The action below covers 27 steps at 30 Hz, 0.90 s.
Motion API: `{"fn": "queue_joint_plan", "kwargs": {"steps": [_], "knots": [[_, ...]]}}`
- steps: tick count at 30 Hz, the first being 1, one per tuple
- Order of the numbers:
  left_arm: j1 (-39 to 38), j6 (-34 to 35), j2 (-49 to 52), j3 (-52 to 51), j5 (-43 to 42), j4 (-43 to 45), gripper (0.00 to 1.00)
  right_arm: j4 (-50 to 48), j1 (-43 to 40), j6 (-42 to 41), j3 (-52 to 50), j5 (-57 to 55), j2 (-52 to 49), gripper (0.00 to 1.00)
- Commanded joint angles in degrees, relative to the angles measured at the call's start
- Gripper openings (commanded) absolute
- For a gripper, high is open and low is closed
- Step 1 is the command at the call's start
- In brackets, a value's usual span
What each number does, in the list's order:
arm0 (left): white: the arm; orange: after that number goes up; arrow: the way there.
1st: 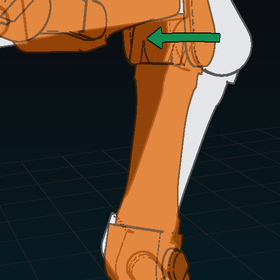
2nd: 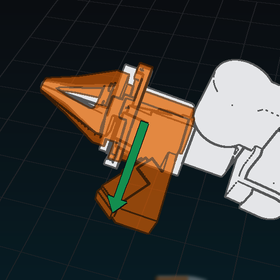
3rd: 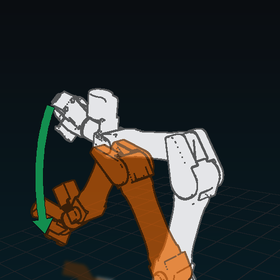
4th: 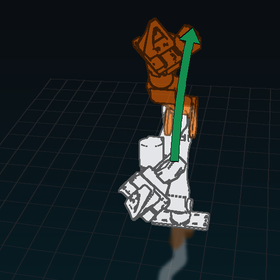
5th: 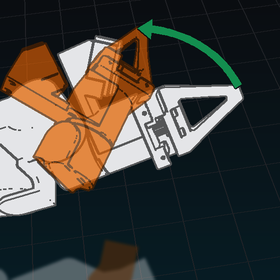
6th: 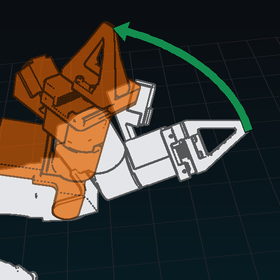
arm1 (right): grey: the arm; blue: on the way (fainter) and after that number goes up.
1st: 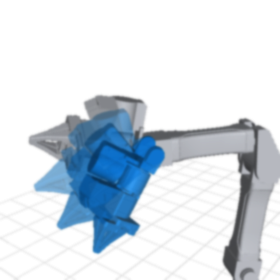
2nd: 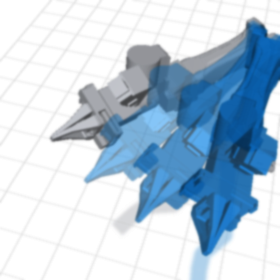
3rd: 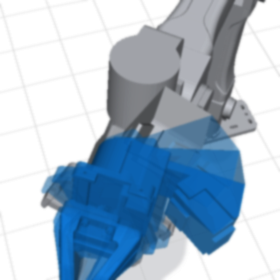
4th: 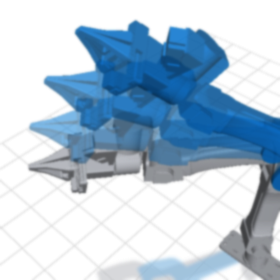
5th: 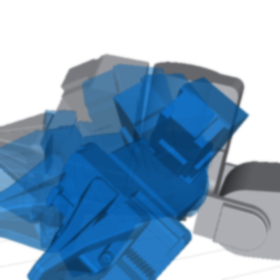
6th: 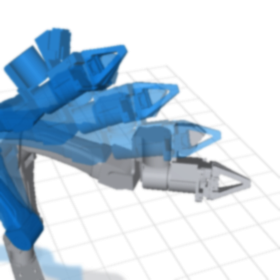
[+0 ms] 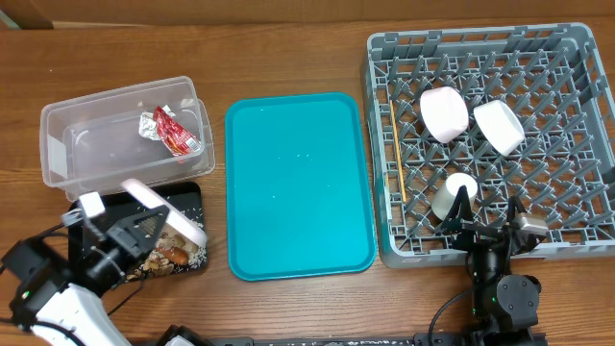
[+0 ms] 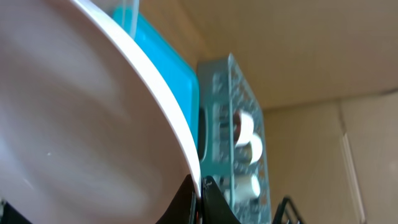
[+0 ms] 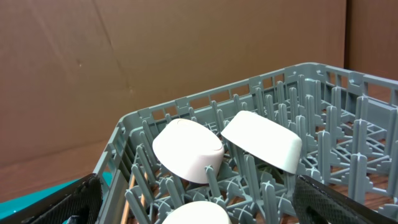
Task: Sort waste into correct bins and load items into the dishwasher
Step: 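Tilt the white plate over the black tray to dump the food scraps, then carry the white plate into the dish rack and stand it upright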
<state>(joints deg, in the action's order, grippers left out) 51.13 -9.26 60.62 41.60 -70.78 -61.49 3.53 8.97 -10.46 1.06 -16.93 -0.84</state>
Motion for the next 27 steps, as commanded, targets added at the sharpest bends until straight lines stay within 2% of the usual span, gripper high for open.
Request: {"fn": "queue_joint_plan", "kwargs": {"steps": [1, 5, 8, 12, 15, 22, 27], "knots": [[-5.0, -0.4, -1.2, 3.0, 4.9, 0.0, 0.04, -0.4, -0.4, -0.2, -0.6, -0.2, 0.7, 1.00], [-13.0, 4.0, -1.2, 10.5, 5.4, 0.9, 0.04, -0.4, -0.4, -0.2, -0.6, -0.2, 0.7, 1.00], [-20.6, 11.1, -1.2, 15.5, 5.4, 6.6, 0.04, -0.4, -0.4, -0.2, -0.6, -0.2, 0.7, 1.00], [-32.7, 27.0, -0.8, 17.0, 11.3, 23.8, 0.04, -0.4, -0.4, -0.2, -0.6, -0.2, 0.7, 1.00], [-42.7, 35.5, 1.9, 17.0, 14.8, 37.7, 0.04, -0.4, -0.4, -0.2, -0.6, -0.2, 0.7, 1.00], [-64.2, 53.5, 18.0, 17.1, 15.7, 77.1, 0.04, -0.4, -0.4, -0.2, -0.6, -0.2, 0.7, 1.00], [-72.3, 64.6, 31.8, 17.1, 16.0, 101.8, 0.04, -0.4, -0.4, -0.2, -0.6, -0.2, 0.7, 1.00]]}}
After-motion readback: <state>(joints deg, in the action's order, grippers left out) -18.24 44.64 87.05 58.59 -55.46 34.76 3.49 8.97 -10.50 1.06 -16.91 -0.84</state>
